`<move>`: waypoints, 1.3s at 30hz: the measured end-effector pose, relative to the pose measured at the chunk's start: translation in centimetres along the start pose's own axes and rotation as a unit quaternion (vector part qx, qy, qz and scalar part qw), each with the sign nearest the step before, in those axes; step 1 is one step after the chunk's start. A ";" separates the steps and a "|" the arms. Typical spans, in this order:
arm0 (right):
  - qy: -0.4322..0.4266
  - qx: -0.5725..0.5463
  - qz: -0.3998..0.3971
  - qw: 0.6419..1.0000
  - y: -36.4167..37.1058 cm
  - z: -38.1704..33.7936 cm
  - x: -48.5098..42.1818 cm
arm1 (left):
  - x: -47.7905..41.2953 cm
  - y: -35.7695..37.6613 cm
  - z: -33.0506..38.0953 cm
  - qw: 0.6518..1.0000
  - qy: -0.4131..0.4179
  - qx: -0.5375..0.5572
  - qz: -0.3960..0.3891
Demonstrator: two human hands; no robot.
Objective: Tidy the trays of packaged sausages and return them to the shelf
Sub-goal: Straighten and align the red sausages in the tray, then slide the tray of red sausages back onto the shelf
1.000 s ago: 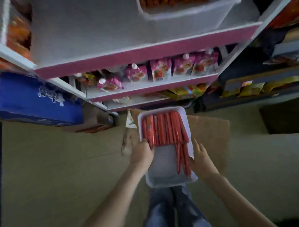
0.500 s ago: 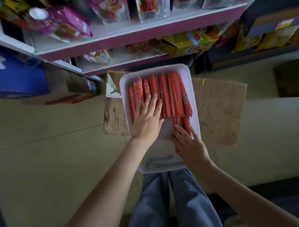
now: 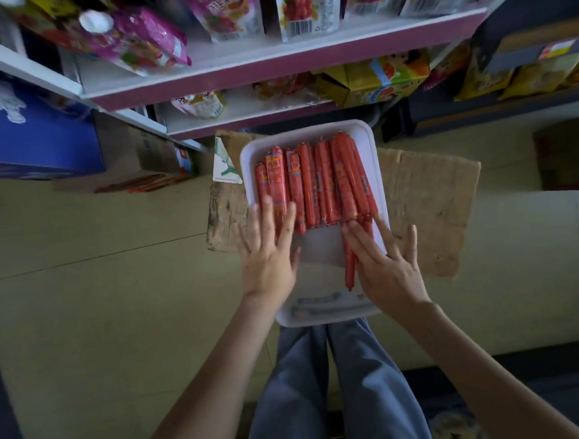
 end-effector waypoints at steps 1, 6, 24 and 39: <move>0.009 -0.037 0.006 0.999 -0.1 0.6 0.4 | 0.4 0.1 -0.4 0.999 -0.038 0.013 -0.001; -0.004 -0.190 0.060 0.980 0.7 2.3 0.2 | 2.7 1.5 -1.7 0.971 -0.134 0.196 -0.032; 0.143 -0.675 -0.117 0.714 -1.7 1.9 -3.5 | 2.8 -0.3 -0.5 0.763 -0.243 0.600 -0.004; -0.048 -0.713 -0.076 0.695 -27.2 -3.1 -2.2 | 9.9 -24.8 0.5 0.729 -0.146 0.652 0.151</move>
Point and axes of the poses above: each hand's wrist, its own x-axis away from the middle knuckle, its own y-axis out of the palm, z = x × y, the point moved 4 cm from there along -x, towards the middle knuckle, and after that the axes turned 7 degrees about x, right-handed, at the moved point
